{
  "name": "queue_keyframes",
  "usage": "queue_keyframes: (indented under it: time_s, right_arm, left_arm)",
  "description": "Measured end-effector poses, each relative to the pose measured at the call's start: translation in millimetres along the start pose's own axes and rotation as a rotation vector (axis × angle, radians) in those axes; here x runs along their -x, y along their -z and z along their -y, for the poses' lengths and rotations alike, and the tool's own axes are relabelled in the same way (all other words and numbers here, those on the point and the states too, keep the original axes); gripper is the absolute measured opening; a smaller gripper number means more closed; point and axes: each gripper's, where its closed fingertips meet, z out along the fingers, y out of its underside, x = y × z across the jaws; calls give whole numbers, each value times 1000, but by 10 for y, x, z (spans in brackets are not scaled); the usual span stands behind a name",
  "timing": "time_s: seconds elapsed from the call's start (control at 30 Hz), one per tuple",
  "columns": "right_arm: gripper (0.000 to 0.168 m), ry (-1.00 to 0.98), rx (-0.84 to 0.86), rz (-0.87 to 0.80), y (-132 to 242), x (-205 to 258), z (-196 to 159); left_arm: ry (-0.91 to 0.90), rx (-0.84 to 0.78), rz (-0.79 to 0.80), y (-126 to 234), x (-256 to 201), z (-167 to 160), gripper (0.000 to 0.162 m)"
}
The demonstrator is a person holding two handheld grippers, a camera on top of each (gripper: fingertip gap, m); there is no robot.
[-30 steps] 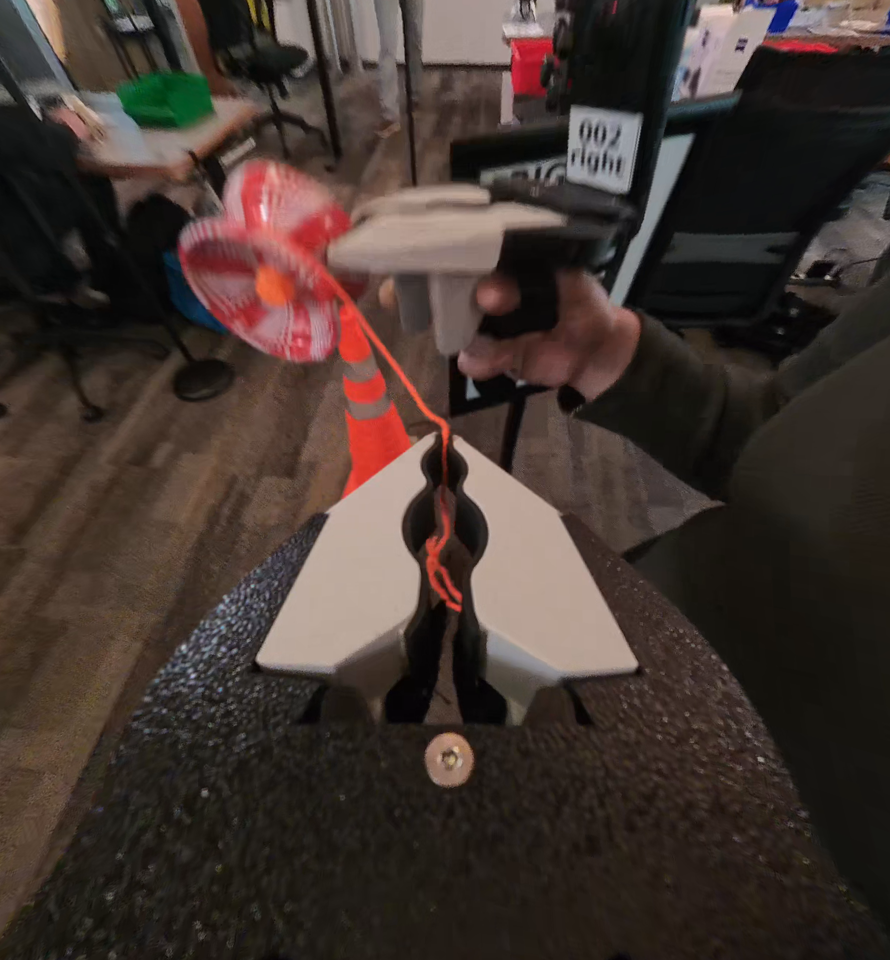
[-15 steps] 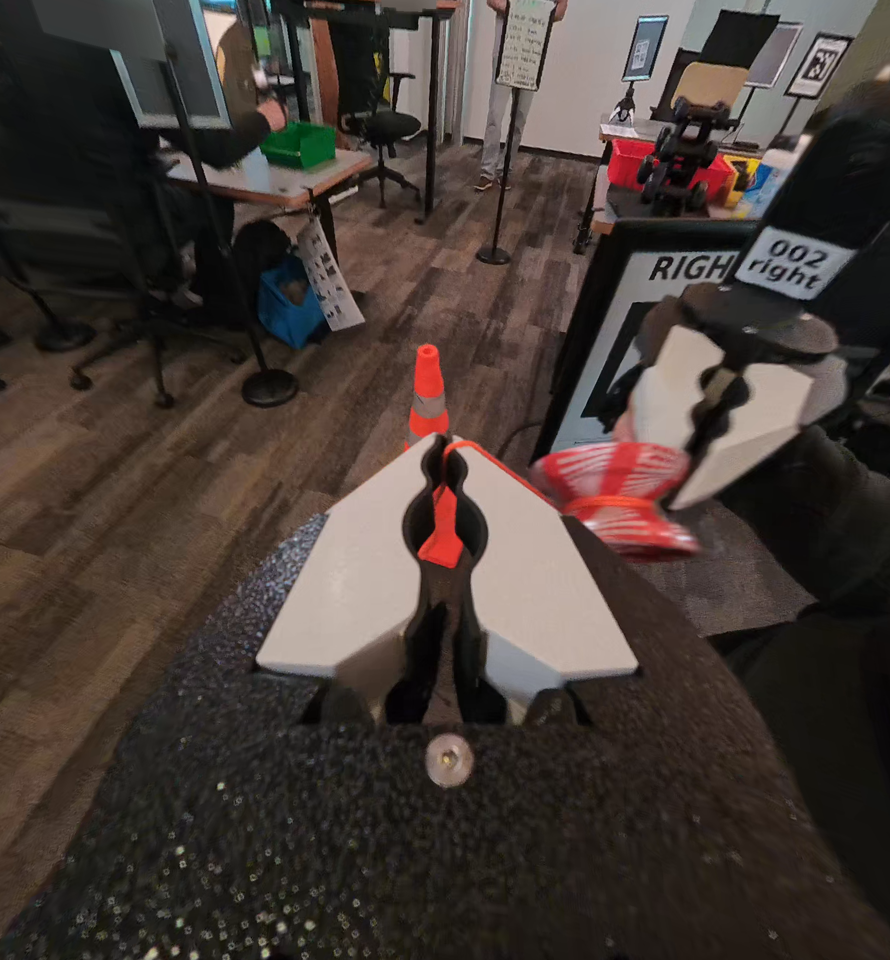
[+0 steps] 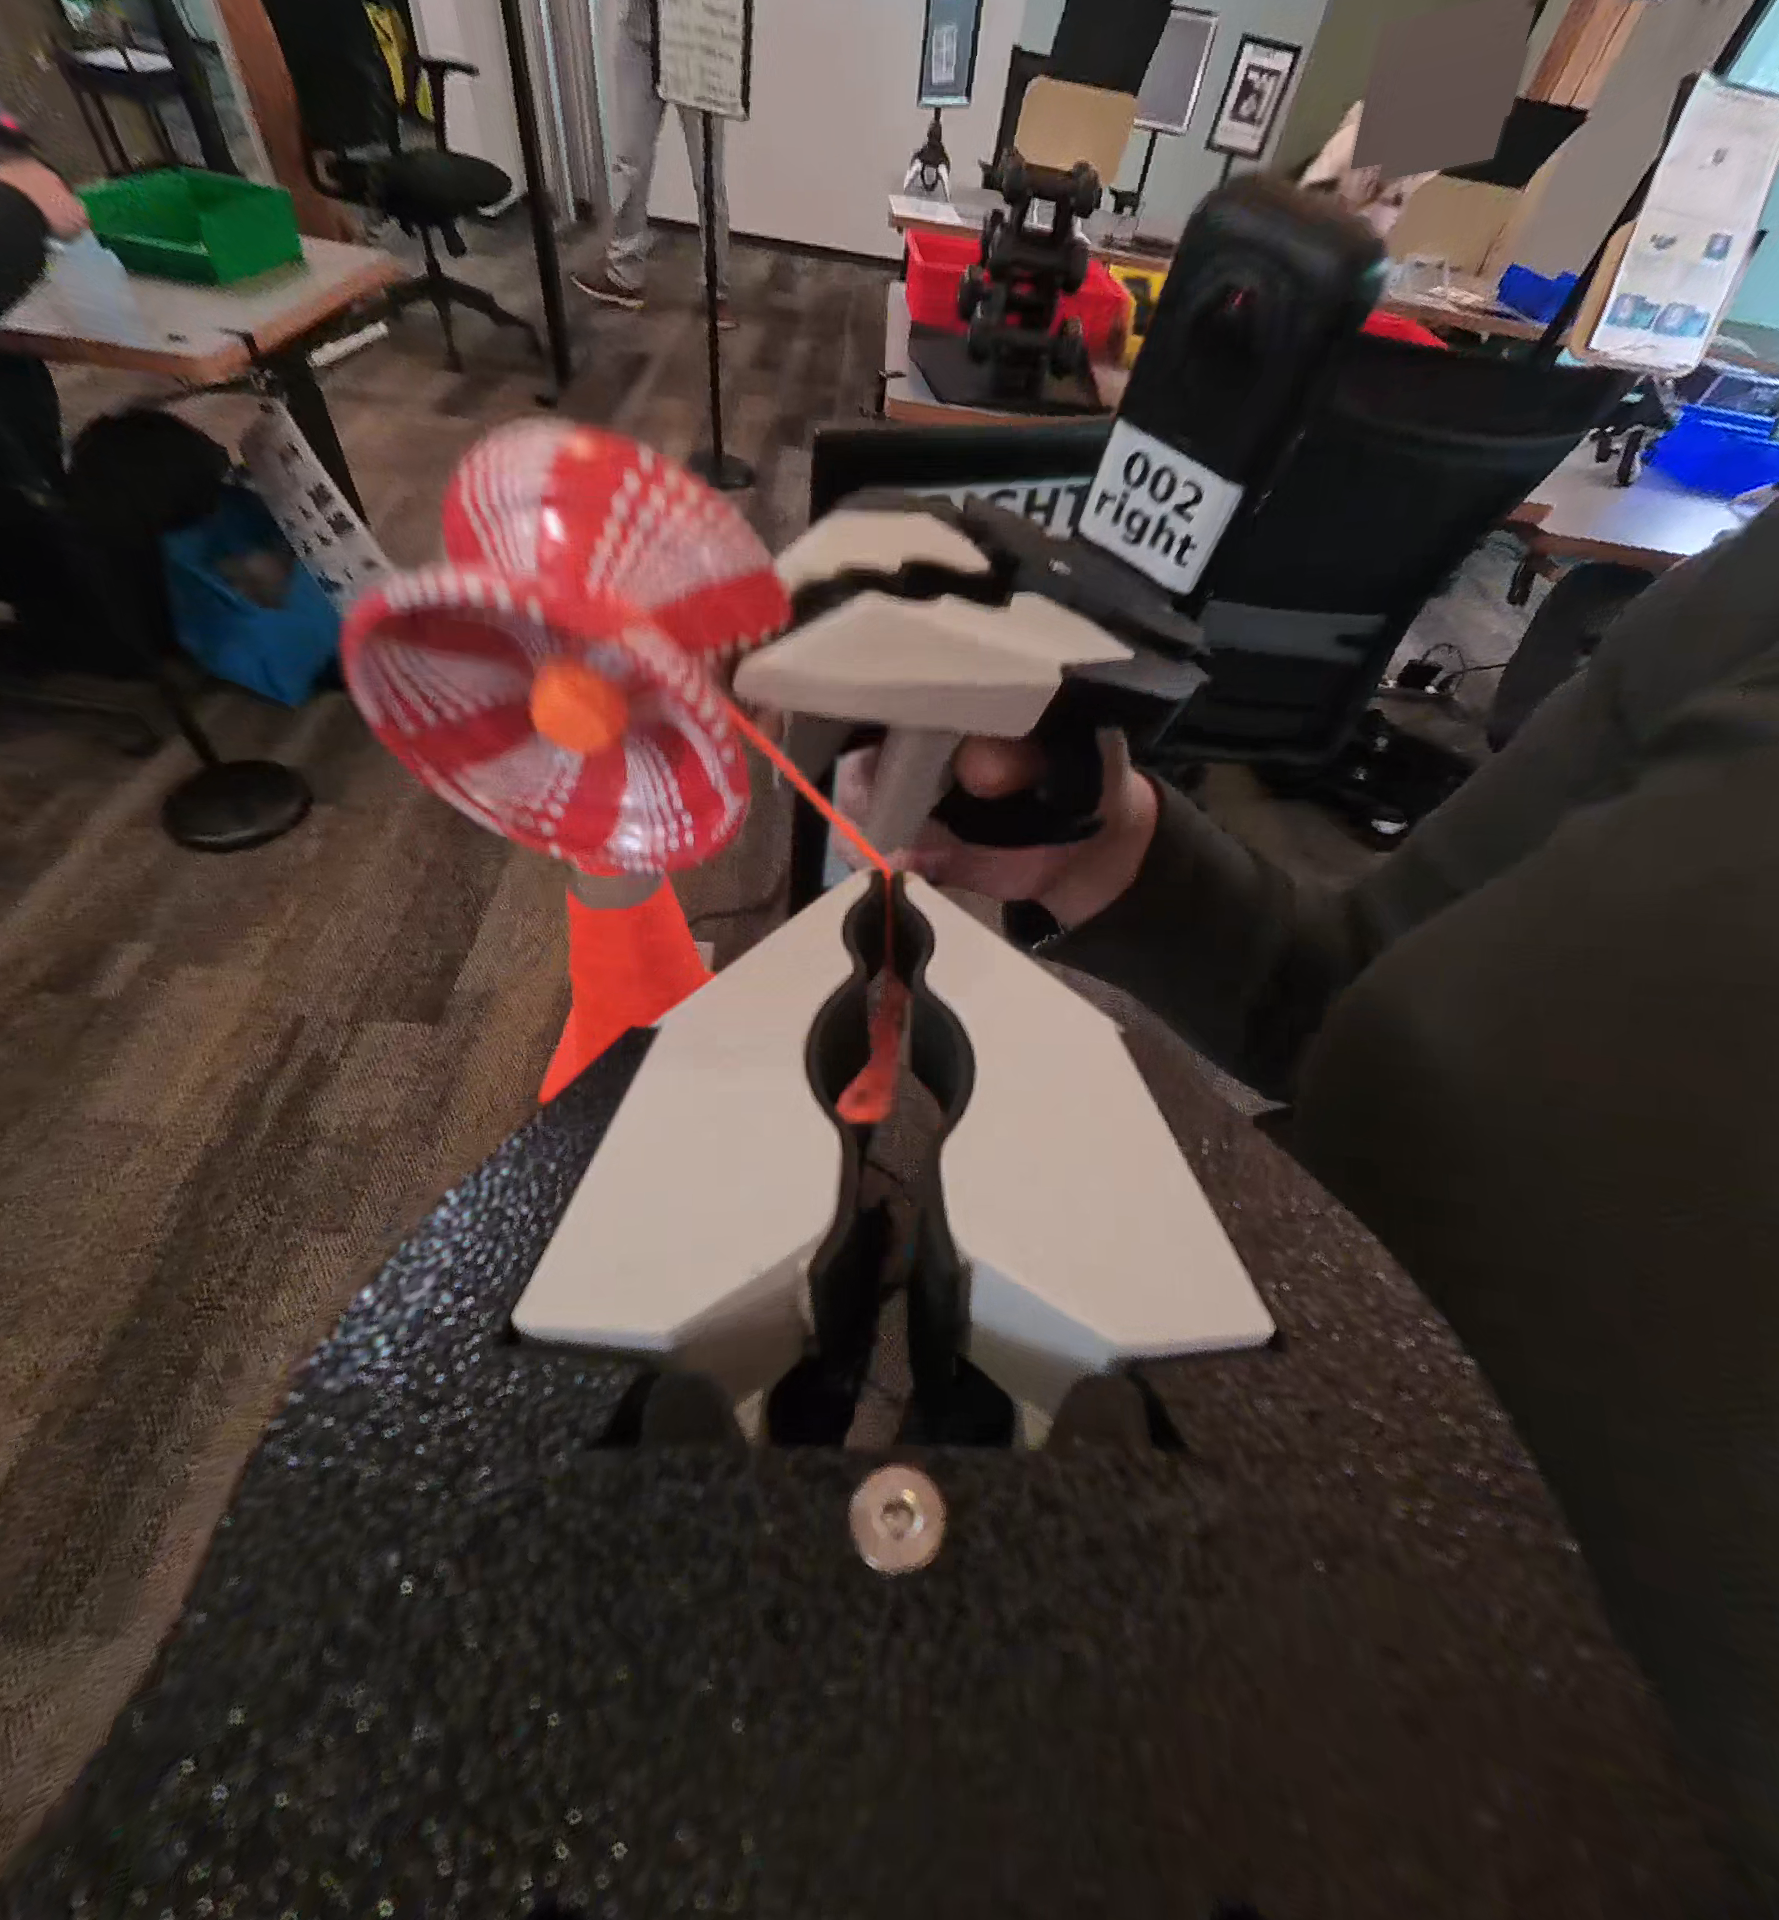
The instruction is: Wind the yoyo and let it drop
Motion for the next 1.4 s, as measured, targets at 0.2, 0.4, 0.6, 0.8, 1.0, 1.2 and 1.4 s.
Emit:
queue_keyframes:
  time_s: [0.2, 0.4, 0.6, 0.8, 1.0, 1.2, 1.4]
  right_arm:
    - [1, -31, -80, 131, -34, 266, 145]
    - [1, 57, -7, 311, 40, 580, 27]
    - [2, 150, 80, 403, 174, 716, -48]
    - [2, 229, 167, 396, 191, 734, -154]
    - [1, 234, 188, 414, 215, 744, -162]
    - [1, 204, 200, 444, 244, 762, -201]
    - [1, 124, 177, 154, 84, 246, -162]
  left_arm:
    - [43, 4, 34, -114, 202, -175, 0]
    - [-96, -42, 166, 118, 474, -65, 0]
    - [-613, 184, 327, 207, 434, -68, 0]
    - [-973, 382, 485, 222, 514, -58, 0]
    - [-982, 347, 488, 239, 579, -29, 0]
    - [-764, 215, 452, 342, 743, -8, 0]
    - [-521, -2, 459, 499, 767, 232, 0]
